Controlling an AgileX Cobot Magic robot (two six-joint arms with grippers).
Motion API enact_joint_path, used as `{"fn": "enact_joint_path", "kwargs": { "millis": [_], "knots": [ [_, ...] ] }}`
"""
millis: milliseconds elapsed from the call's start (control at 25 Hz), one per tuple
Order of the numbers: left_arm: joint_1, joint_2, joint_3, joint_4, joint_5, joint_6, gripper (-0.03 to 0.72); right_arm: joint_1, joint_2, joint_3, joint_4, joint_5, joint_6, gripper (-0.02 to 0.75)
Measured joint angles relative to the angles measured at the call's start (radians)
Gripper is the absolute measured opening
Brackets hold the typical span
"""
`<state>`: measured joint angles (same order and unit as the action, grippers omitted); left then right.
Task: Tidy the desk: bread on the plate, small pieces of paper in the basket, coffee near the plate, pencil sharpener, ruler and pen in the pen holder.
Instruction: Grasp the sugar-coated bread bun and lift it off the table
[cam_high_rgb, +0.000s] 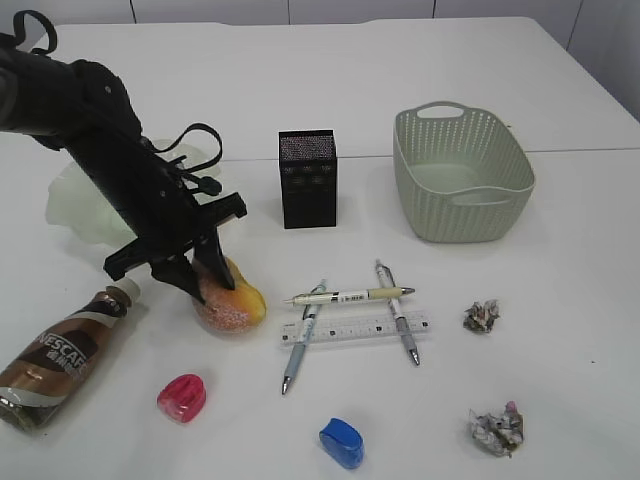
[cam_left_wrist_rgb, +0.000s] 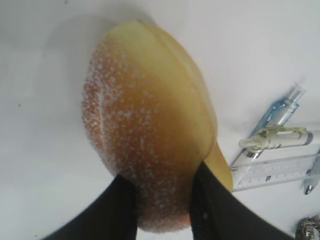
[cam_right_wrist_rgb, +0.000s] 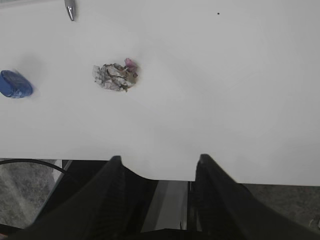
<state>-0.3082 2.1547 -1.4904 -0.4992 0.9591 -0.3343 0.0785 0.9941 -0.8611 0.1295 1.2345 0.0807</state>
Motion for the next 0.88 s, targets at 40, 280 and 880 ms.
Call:
{"fn": "enact_joint_path", "kwargs": {
  "millis": [40, 280, 880],
  "knots": [
    [0.0, 0.001, 0.0, 0.0, 0.002, 0.006, 0.196, 0.0, 0.0, 0.0, 0.0, 0.0, -0.002, 0.345],
    [0.0, 0.002, 0.0, 0.004, 0.029, 0.05, 0.178, 0.0, 0.0, 0.0, 0.0, 0.0, -0.002, 0.345],
    [-0.002, -0.044, -0.075, 0.022, 0.156, 0.077, 0.17, 0.0, 0.0, 0.0, 0.0, 0.0, -0.002, 0.345]
  ]
}}
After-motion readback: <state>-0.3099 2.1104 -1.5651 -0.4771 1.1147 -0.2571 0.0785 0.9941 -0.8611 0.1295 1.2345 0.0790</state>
